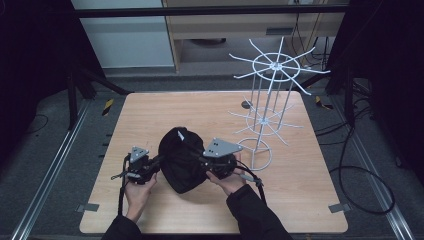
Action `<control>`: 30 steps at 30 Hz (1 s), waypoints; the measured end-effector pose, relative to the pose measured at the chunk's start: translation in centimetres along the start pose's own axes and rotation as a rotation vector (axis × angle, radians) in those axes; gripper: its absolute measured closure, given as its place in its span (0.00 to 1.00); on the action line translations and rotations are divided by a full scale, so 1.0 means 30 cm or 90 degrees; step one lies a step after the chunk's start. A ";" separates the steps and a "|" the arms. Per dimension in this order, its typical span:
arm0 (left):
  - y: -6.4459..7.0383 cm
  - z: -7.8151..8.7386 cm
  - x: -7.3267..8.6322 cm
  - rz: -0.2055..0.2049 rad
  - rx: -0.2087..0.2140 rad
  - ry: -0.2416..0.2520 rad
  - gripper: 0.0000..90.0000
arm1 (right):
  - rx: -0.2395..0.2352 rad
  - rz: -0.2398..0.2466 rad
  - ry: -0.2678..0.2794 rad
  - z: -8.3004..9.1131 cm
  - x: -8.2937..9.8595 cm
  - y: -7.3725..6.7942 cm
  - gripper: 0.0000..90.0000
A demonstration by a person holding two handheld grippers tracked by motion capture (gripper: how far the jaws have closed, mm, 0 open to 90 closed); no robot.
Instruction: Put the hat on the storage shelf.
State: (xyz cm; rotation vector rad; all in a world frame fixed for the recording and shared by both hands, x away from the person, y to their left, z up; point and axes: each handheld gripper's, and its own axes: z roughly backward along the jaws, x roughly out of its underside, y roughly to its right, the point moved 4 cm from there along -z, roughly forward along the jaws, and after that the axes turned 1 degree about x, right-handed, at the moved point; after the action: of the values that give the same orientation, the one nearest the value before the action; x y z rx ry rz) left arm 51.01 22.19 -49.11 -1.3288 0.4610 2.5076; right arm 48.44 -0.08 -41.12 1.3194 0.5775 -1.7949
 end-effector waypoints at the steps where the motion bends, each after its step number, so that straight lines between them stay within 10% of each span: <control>1: -0.003 -0.011 0.002 -0.001 -0.002 -0.004 0.91 | -0.005 0.006 -0.004 -0.001 0.006 -0.009 0.96; 12: -0.013 -0.065 0.009 0.014 0.023 -0.017 0.88 | -0.034 0.005 -0.025 0.006 0.092 -0.050 0.96; 30: 0.003 0.088 -0.048 0.026 0.065 0.004 0.67 | 0.065 -0.018 -0.030 0.068 0.117 0.030 0.96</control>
State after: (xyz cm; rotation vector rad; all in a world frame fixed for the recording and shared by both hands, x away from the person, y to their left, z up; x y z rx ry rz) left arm 49.78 23.03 -46.49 -1.3020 0.6151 2.4762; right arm 47.63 -3.31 -43.59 1.3384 0.4870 -1.8958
